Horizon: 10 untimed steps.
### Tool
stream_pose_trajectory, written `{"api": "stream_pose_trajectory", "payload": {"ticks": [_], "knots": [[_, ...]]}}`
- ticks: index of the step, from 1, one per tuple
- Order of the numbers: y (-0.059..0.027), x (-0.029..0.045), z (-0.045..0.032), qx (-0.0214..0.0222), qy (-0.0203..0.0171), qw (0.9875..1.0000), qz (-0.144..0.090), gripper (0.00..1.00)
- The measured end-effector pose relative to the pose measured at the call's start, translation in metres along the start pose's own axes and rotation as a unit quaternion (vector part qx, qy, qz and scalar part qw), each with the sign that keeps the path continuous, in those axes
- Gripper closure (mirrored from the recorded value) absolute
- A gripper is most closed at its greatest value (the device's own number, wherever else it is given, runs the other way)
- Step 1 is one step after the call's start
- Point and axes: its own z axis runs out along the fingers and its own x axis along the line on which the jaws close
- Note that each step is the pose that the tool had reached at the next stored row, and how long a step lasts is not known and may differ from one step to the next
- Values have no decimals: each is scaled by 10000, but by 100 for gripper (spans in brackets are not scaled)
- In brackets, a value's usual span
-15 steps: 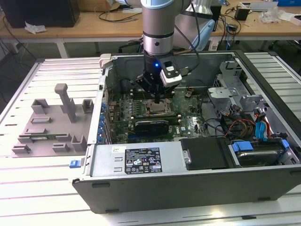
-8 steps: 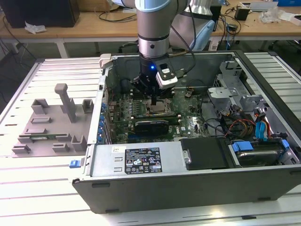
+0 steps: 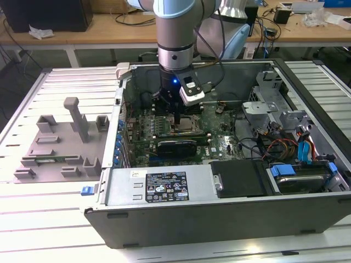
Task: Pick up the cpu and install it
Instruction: 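Close the cpu cover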
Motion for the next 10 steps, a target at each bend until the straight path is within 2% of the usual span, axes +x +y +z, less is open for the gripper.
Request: {"api": "stream_pose_trajectory", "payload": {"ticks": [10], "knots": [[-4, 76, 73, -11, -17, 9995, -301, 89]]}}
